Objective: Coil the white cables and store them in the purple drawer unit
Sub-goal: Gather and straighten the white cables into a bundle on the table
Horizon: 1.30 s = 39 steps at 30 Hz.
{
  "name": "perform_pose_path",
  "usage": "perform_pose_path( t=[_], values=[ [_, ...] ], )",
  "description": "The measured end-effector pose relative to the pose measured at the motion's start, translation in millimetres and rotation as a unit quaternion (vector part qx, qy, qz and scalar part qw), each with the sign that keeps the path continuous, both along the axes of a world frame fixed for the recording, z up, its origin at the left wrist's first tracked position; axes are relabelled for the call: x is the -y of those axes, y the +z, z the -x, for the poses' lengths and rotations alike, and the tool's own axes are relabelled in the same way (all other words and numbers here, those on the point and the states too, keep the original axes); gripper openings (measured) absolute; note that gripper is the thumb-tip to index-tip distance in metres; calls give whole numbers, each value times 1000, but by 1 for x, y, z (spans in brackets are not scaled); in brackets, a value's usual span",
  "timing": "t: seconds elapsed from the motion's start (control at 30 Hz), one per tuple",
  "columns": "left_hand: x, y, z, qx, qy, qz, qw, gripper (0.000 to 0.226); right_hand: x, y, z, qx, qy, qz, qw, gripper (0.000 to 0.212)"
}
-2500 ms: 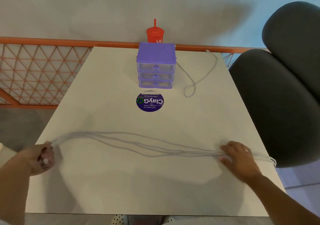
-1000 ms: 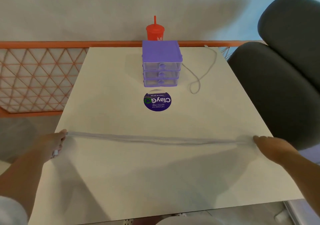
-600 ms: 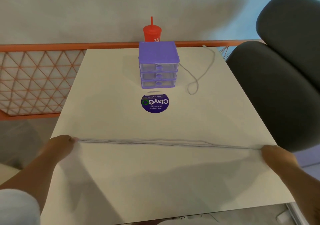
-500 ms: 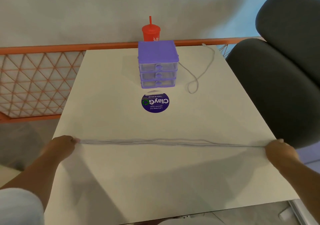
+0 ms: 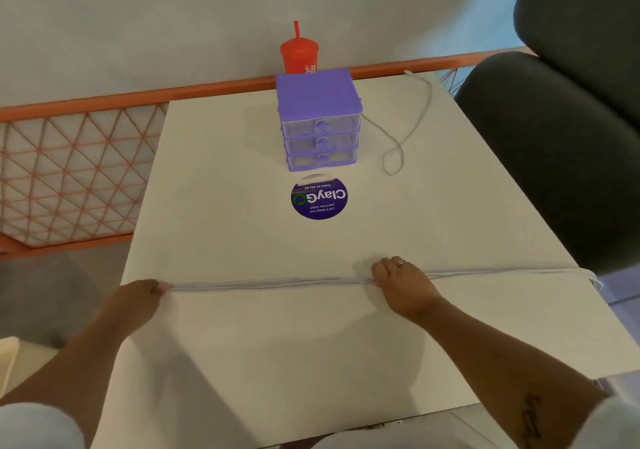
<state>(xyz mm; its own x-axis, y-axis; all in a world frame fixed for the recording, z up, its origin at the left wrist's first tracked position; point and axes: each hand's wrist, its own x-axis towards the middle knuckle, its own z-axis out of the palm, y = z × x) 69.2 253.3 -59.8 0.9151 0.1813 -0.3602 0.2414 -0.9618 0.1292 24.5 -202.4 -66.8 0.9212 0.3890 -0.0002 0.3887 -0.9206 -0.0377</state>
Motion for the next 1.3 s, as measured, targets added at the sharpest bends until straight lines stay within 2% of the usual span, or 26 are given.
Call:
perform_pose_path(
  t=[0.13, 0.23, 0.3, 0.4, 0.5, 0.67, 0.93, 0.97, 1.07, 1.13, 1.2, 1.3],
  values=[
    [-6, 10, 3, 30, -88, 31, 995, 33, 15, 12, -10, 14, 43, 57, 997, 26],
    [-7, 26, -4, 48, -155, 24, 986, 33, 29, 26, -17, -67, 76, 121, 988, 30],
    [-4, 31, -7, 37, -197, -4, 980, 30, 37, 40, -23, -137, 44, 138, 980, 34],
    [3, 29, -9, 46, -230, -15, 972, 27, 40, 45, -29, -128, -12, 165, 978, 31],
    [5, 27, -9, 46, -258, -16, 965, 23, 37, 40, -28, -178, -78, 143, 970, 28],
    [1, 23, -7, 11, -305, -70, 950, 27, 37, 34, -22, -159, -104, 110, 976, 22],
    [13, 17, -8, -46, -259, -57, 963, 38, 33, 22, -17, -190, -135, 117, 965, 28],
    [16, 18, -9, -57, -256, -68, 963, 39, 34, 22, -15, -174, -124, 126, 969, 26],
    [23, 21, -13, -88, -244, -100, 961, 39, 40, 11, -8, -27, -58, 147, 987, 18],
    [26, 20, -15, -101, -216, -96, 966, 39, 43, 7, -4, 40, -48, 119, 991, 13],
    [28, 20, -15, -105, -194, -87, 972, 39, 45, 5, -1, 53, -60, 115, 990, 11],
    [28, 21, -13, -118, -145, -54, 981, 37, 49, 4, 0, 21, -77, 120, 990, 27]
  ],
)
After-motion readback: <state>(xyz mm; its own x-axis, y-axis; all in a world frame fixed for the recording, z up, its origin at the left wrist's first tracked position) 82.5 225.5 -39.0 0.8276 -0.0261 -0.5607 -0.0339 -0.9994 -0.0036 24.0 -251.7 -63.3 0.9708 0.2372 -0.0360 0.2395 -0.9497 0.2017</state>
